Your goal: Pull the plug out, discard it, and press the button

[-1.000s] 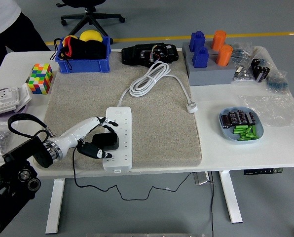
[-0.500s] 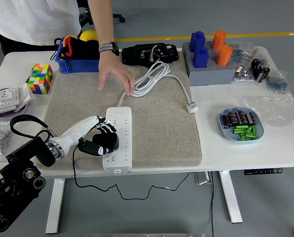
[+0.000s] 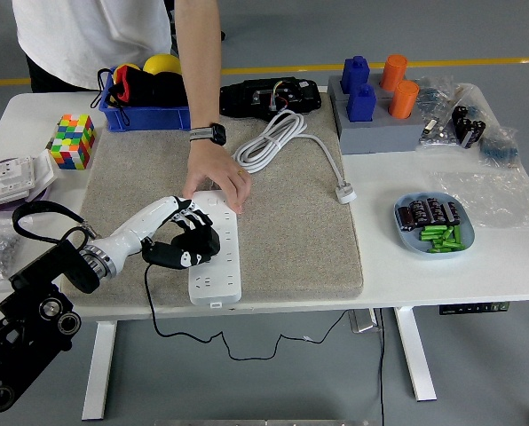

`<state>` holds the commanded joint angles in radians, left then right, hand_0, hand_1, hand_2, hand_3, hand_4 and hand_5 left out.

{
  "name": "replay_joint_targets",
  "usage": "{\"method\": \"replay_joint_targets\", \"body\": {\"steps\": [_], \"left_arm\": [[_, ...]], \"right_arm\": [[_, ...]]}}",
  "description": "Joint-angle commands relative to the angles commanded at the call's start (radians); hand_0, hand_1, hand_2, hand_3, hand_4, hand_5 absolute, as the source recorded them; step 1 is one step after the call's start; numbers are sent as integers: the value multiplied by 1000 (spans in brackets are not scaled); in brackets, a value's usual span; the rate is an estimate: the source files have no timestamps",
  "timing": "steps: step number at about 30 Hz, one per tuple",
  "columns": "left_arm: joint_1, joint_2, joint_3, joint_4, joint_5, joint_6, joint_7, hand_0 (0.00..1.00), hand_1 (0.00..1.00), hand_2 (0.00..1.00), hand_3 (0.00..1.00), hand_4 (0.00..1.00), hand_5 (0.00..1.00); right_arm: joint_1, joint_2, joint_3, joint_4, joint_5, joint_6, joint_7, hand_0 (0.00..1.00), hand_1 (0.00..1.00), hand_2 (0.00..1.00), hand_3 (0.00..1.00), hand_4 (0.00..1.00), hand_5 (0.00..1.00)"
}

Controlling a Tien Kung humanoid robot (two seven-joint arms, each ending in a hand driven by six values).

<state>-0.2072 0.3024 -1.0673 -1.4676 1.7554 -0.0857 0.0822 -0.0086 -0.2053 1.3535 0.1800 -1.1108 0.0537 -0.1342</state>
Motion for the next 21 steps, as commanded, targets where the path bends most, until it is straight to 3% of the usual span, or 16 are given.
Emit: {"method": "replay_joint_targets", "body": {"steps": [4,7,11,17,21], "left_arm": [[-9,0,-25,1,4,20,-13,589,392,382,508,609,2],[-33,-5,-51,38,42,37,-13,592,395,377,502,597,2],[-69,-16,-75,112,161,92,-7,592,395,377,502,597,2],[-106,-32,-68,225,170,125,-23,602,401,385,510,600,2],[-122,-47,-57,273,198,115,-5,615,439,406,538,622,2]], "right_arm": [[-3,-1,-2,0,-1,0,-1,703,677,660,619,718,493],[-3,-1,-4,0,-1,0,-1,704,676,660,619,719,492],[-3,1,-3,0,2,0,1,704,676,660,619,719,492],[-7,6,7,0,0,0,-2,702,676,660,618,718,495],[-8,9,9,0,0,0,-3,703,675,660,618,716,493]]}}
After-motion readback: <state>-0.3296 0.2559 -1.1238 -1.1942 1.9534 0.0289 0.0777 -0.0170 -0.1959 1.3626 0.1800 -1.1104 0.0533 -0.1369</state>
